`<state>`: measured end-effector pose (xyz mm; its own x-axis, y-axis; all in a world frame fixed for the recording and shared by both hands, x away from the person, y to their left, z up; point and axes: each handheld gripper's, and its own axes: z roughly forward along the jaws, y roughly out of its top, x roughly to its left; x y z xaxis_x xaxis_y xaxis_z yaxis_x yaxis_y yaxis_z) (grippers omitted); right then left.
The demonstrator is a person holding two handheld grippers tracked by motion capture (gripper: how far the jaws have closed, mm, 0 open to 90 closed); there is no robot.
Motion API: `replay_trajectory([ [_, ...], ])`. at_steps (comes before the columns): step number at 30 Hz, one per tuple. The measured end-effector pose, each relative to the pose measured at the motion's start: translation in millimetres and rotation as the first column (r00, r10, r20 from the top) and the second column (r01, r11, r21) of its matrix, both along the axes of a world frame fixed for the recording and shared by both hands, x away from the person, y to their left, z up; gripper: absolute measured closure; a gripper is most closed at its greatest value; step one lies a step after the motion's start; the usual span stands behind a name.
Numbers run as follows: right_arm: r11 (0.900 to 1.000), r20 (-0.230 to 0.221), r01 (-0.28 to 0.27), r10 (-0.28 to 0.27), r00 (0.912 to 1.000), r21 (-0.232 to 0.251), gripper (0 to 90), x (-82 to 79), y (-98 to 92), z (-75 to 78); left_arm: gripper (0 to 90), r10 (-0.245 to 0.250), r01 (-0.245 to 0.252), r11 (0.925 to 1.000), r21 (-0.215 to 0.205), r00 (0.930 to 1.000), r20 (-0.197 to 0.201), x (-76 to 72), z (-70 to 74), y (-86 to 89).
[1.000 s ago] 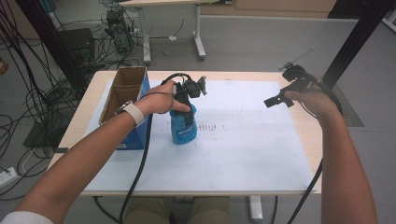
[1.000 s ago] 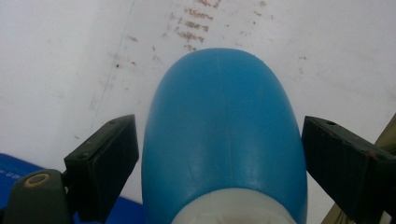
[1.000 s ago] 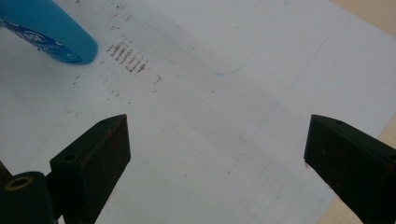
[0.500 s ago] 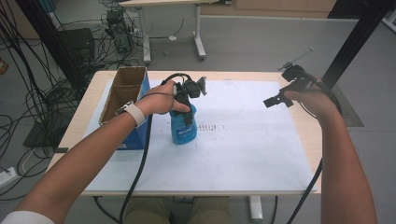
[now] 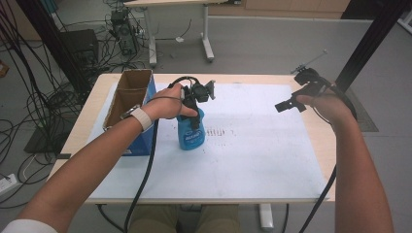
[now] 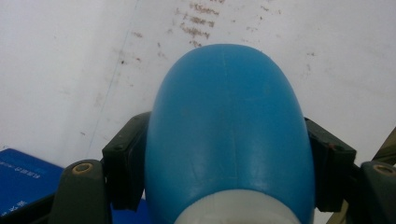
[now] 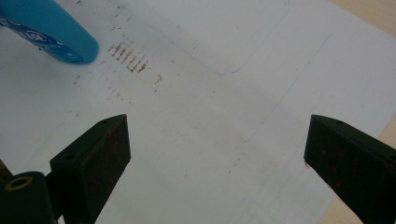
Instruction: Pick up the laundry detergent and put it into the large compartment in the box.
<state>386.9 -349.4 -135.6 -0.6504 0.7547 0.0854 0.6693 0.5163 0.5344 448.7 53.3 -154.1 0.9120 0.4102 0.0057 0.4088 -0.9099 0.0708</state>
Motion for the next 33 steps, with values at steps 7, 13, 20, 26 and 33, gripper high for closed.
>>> replay_trajectory([
  [7, 1.000, 0.001, -0.001, 0.001, 1.0000, -0.001, 6.9, 0.2, 0.3, -0.1, 37.3, 0.001, -0.001, 1.0000, -0.009, 1.0000, -0.010, 2.2, 0.0, 2.2],
  [13, 1.000, 0.003, -0.003, 0.003, 1.0000, 0.001, 7.1, -0.3, 0.5, -0.3, 37.9, 0.004, -0.004, 0.9999, -0.010, 0.9999, -0.013, 2.9, 0.1, 2.4],
  [20, 1.000, 0.004, -0.003, 0.003, 1.0000, 0.001, 7.7, -0.7, 0.7, 0.4, 38.2, 0.009, -0.009, 0.9999, -0.011, 0.9998, -0.016, 3.7, -0.1, 2.8],
  [26, 1.000, 0.000, -0.005, 0.005, 1.0000, 0.000, 7.7, -0.2, 0.9, -0.1, 38.3, 0.012, -0.012, 0.9998, -0.017, 0.9998, -0.015, 3.6, -0.2, 4.2],
  [33, 1.000, -0.001, -0.005, 0.005, 1.0000, -0.001, 7.7, -0.3, 1.2, 0.5, 38.2, 0.011, -0.011, 0.9998, -0.019, 0.9998, -0.014, 3.2, -0.1, 4.4],
])
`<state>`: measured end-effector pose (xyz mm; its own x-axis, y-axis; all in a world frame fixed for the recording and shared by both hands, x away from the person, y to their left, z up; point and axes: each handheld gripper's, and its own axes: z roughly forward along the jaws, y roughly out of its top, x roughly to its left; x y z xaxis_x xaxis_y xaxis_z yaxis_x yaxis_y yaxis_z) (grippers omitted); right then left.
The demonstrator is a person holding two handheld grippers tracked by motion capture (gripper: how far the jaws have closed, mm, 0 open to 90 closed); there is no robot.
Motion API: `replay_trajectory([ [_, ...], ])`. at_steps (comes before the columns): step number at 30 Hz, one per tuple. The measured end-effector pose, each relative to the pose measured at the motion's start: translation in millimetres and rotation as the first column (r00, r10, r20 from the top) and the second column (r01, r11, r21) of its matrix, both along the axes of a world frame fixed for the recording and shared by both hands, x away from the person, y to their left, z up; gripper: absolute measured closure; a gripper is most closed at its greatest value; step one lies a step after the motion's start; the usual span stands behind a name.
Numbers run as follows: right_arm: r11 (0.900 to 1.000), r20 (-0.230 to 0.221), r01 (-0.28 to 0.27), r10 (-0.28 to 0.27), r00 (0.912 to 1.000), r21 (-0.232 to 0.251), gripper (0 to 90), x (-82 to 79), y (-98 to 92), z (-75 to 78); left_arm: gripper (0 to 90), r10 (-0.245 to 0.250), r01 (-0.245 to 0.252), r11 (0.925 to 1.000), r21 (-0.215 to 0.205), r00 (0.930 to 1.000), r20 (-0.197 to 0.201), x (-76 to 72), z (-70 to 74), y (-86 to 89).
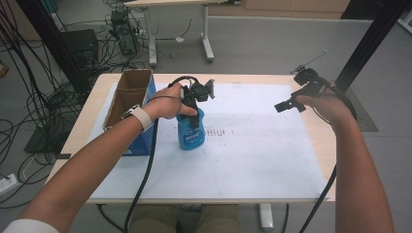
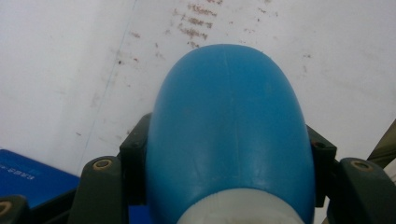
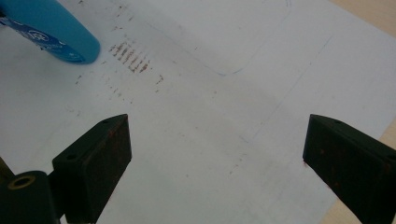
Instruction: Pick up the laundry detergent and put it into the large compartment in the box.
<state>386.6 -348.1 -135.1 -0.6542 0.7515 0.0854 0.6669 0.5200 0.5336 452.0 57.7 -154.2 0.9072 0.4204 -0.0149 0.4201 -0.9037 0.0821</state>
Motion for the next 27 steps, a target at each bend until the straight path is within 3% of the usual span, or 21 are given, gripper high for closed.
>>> replay_trajectory([
  [27, 1.000, -0.005, 0.004, -0.004, 1.0000, -0.003, 7.7, -1.8, -1.3, -0.1, 38.2, 0.001, -0.001, 1.0000, 0.001, 1.0000, -0.001, 0.4, -0.1, 0.0],
])
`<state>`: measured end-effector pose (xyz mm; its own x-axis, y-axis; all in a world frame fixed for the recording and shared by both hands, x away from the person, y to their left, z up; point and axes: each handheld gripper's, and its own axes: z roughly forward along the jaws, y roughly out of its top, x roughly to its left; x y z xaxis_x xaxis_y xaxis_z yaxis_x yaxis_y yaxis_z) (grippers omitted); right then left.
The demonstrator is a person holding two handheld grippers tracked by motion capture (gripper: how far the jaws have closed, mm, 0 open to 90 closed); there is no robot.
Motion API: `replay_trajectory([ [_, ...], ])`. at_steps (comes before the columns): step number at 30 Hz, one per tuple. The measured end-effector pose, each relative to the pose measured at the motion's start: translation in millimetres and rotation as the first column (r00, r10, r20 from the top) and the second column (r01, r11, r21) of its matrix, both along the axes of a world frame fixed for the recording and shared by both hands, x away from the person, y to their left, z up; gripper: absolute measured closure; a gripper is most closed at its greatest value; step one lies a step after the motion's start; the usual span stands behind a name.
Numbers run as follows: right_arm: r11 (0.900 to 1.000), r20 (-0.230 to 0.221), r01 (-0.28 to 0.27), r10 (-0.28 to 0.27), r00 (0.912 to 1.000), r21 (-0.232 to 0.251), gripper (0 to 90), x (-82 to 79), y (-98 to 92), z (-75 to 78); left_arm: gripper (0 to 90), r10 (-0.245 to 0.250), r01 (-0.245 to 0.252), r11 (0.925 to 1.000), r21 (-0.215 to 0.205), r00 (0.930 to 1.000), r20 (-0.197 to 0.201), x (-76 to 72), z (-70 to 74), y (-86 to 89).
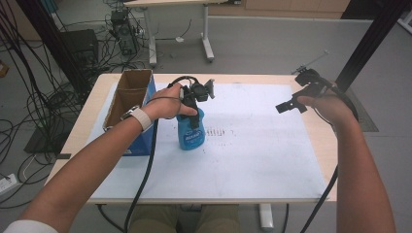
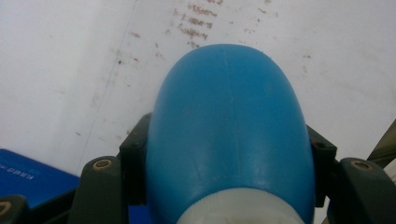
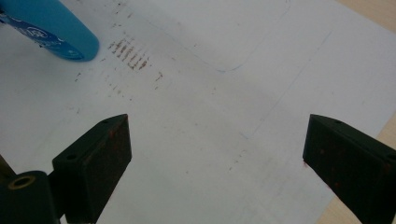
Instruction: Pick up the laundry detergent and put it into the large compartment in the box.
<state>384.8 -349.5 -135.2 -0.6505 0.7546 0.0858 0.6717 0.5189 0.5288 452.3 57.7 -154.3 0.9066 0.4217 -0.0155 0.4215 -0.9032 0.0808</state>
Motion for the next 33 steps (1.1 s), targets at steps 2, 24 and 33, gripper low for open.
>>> replay_trajectory([
  [2, 1.000, 0.001, -0.001, 0.001, 1.0000, 0.000, 7.7, 0.1, 0.3, -0.2, 38.2, 0.000, 0.000, 1.0000, -0.001, 1.0000, 0.000, -0.2, -0.1, 0.0],
  [24, 1.000, -0.003, 0.003, -0.003, 1.0000, 0.004, 7.7, -1.2, -2.6, -3.8, 38.1, 0.006, -0.006, 1.0000, -0.001, 1.0000, 0.002, -0.8, 0.0, 0.0],
  [33, 1.000, -0.003, 0.003, -0.003, 1.0000, 0.000, 7.7, -1.1, -1.4, -2.2, 38.0, 0.001, -0.001, 1.0000, -0.001, 1.0000, 0.002, -0.3, 0.1, 0.4],
])
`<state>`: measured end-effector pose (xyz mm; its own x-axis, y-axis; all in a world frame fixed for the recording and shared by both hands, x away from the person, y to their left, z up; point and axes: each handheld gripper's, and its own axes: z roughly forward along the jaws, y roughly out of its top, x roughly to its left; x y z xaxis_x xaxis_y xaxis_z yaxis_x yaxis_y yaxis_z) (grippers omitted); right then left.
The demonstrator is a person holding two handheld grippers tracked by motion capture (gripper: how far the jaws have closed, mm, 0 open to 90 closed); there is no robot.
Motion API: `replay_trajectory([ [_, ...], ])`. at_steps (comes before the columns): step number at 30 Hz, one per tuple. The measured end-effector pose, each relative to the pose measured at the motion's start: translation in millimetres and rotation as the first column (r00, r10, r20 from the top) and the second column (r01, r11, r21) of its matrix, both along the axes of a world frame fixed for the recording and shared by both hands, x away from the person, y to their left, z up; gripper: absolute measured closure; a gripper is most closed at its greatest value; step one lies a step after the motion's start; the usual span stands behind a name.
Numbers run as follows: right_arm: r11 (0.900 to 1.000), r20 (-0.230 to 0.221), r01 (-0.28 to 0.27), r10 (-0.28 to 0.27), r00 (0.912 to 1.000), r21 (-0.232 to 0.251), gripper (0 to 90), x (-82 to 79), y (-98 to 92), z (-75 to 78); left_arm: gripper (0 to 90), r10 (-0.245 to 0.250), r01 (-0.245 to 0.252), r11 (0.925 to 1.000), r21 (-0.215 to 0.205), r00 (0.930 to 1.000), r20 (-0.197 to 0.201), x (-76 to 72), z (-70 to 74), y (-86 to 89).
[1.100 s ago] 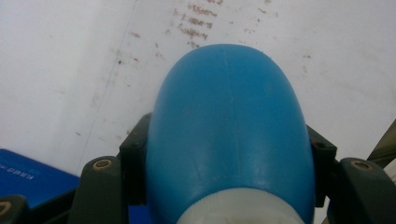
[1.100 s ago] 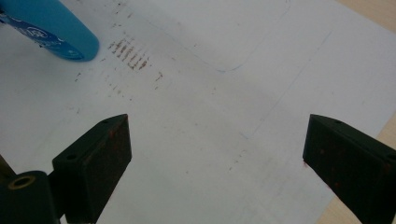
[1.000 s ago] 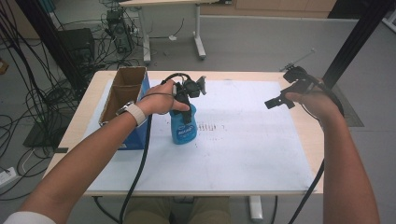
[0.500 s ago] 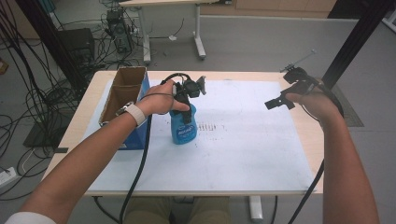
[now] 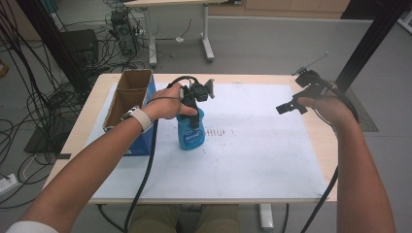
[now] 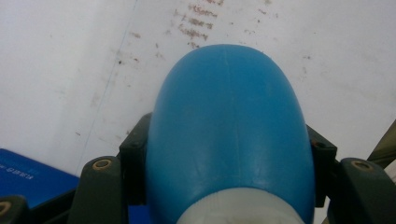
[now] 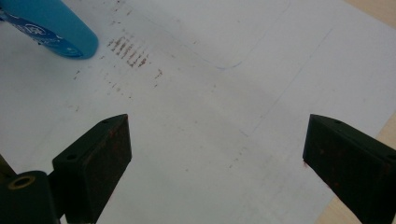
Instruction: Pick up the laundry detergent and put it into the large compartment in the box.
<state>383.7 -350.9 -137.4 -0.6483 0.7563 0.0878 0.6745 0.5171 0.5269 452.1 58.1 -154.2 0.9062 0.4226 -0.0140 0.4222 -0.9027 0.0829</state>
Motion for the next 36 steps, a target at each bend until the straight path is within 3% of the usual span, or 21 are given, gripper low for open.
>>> replay_trajectory([
  [36, 1.000, -0.008, 0.001, -0.001, 1.0000, 0.007, 7.7, -1.4, -3.2, -3.3, 38.2, 0.007, -0.007, 1.0000, 0.004, 1.0000, -0.006, 1.2, 0.5, -0.4],
])
